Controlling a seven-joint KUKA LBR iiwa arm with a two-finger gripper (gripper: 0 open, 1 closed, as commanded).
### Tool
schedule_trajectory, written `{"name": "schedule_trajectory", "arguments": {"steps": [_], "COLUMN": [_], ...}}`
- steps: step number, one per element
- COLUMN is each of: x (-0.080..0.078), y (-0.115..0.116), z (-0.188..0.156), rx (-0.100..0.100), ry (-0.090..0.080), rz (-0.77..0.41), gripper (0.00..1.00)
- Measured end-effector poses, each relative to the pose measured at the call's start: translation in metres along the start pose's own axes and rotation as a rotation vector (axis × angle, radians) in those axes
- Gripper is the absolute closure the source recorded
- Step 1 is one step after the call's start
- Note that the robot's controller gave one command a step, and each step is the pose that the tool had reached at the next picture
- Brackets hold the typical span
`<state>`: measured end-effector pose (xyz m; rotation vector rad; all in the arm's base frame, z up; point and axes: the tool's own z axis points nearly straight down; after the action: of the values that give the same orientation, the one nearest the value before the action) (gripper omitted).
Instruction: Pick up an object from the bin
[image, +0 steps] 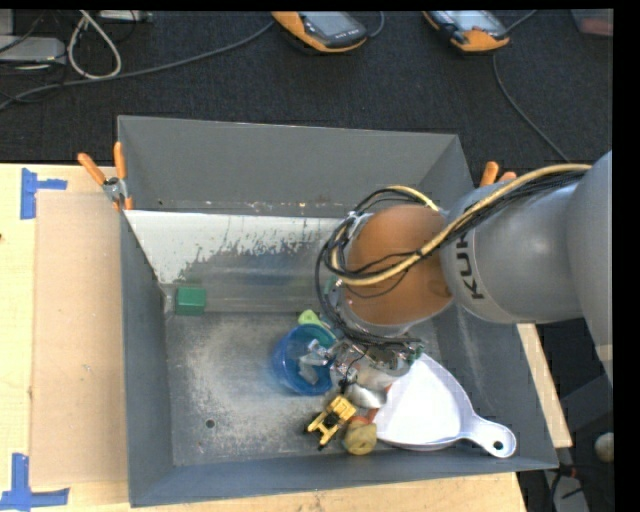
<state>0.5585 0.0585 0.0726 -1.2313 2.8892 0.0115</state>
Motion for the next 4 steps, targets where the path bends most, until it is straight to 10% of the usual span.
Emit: {"name": "schedule_trajectory", "arguments": {"steps": [1, 4], "x": [0.0263, 0.0253], "y": [-0.0296, -0.0337], "z": [-0.0022, 0.0015], "rx": [-0.001, -0.002], "ry": [-0.004, -0.005], "rz": [-0.023, -0.027], "gripper": [1.00, 1.00]}}
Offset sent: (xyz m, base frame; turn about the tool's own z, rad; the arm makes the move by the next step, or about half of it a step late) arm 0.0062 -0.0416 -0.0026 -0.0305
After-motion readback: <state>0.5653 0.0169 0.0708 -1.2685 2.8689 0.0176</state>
